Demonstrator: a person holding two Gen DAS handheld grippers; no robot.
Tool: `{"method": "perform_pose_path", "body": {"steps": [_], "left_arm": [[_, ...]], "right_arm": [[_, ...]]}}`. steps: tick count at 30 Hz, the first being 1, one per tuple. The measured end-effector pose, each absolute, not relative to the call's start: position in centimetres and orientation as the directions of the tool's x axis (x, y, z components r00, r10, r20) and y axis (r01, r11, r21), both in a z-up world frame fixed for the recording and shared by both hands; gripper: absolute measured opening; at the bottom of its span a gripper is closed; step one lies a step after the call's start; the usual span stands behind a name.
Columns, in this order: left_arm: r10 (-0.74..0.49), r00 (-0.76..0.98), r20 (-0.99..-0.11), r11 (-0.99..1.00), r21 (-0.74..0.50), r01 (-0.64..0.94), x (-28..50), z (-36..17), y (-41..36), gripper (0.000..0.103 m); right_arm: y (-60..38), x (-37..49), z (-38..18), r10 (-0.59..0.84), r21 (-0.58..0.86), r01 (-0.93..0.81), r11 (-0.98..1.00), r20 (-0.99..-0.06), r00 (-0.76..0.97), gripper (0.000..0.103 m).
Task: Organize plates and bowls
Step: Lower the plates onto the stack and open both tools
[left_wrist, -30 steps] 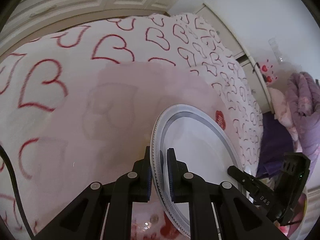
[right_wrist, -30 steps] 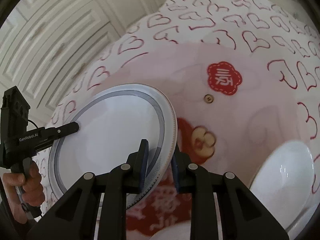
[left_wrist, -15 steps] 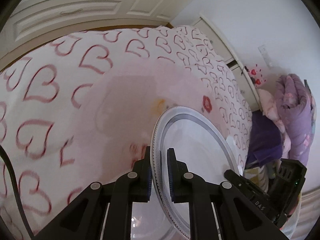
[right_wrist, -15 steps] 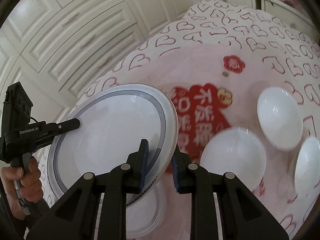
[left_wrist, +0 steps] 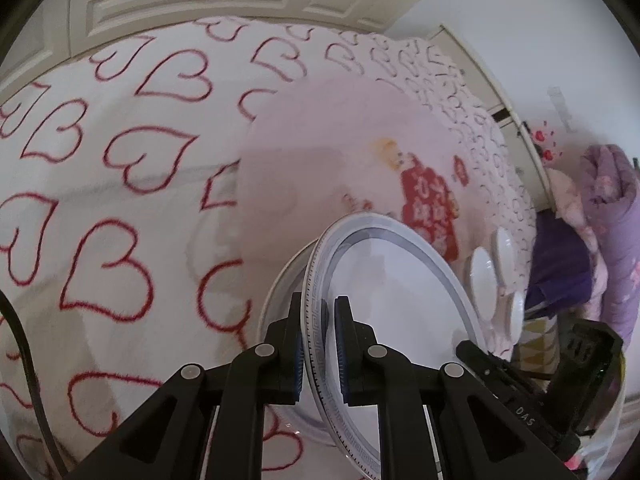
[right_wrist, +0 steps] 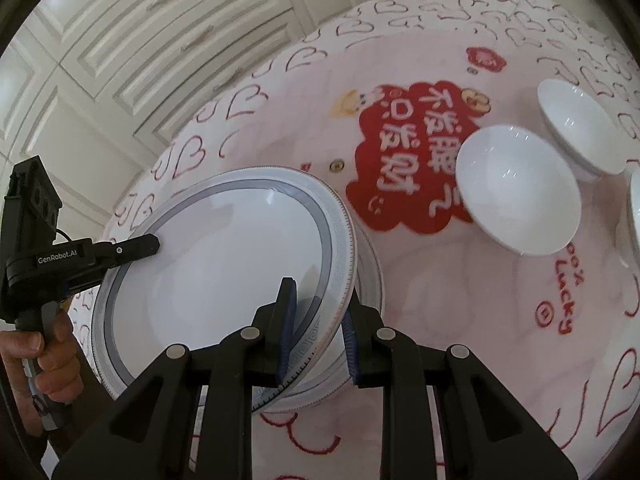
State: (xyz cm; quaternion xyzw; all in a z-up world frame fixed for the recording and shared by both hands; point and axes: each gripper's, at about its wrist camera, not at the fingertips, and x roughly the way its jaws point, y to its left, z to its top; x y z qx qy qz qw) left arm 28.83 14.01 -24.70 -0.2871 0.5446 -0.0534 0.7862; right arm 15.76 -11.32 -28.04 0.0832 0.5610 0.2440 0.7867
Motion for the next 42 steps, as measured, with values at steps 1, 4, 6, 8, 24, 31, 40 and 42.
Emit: {"method": "perform_pose_path", "body": {"steps": [1, 4, 6, 8, 24, 31, 40, 42], "left_arm": [[-0.388, 0.397, -0.832, 0.835, -0.5, -0.23, 28.5, -24.9, 13.8, 0.008], [-0.377, 0.383, -0.843, 0.845, -0.483, -0.23, 28.3, -25.5, 13.4, 0.008], [-0.377, 0.376, -0.846, 0.844, -0.481, -0.235, 28.3, -26.0, 13.3, 0.008], [-0.377, 0.368, -0.85, 0.844, -0.479, -0.24, 28.1, -26.5, 13.0, 0.009], [-0.34, 0.364, -0.867, 0.891, -0.421, -0.169, 29.5, -28.2, 10.7, 0.013], [-0.286, 0.363, -0.887, 0.93, -0.348, -0.117, 30.0, -28.0, 9.7, 0.019], [-0.311, 0.324, -0.894, 0.932, -0.353, -0.078, 31.0, -27.8, 9.2, 0.034], [-0.345, 0.317, -0.883, 0.918, -0.389, -0.084, 31.2, -27.8, 9.5, 0.048]], "right_arm": [[-11.3, 15.6, -28.3, 0.476, 0.403, -0.292, 0.867, -0.843, 0.249, 0.022], [-11.2, 15.4, -29.3, 0.468, 0.396, -0.291, 0.871, -0.85, 0.242, 0.022], [-11.1, 15.2, -29.8, 0.46, 0.388, -0.294, 0.874, -0.855, 0.239, 0.022], [-11.1, 15.2, -30.2, 0.455, 0.382, -0.296, 0.875, -0.859, 0.235, 0.022], [-10.6, 15.4, -31.3, 0.387, 0.306, -0.319, 0.897, -0.892, 0.233, 0.027], [-10.4, 15.6, -31.2, 0.372, 0.297, -0.316, 0.901, -0.905, 0.209, 0.032], [-9.6, 16.0, -31.1, 0.303, 0.247, -0.301, 0.921, -0.94, 0.155, 0.045], [-9.6, 16.1, -31.2, 0.315, 0.264, -0.296, 0.918, -0.939, 0.138, 0.046]]}}
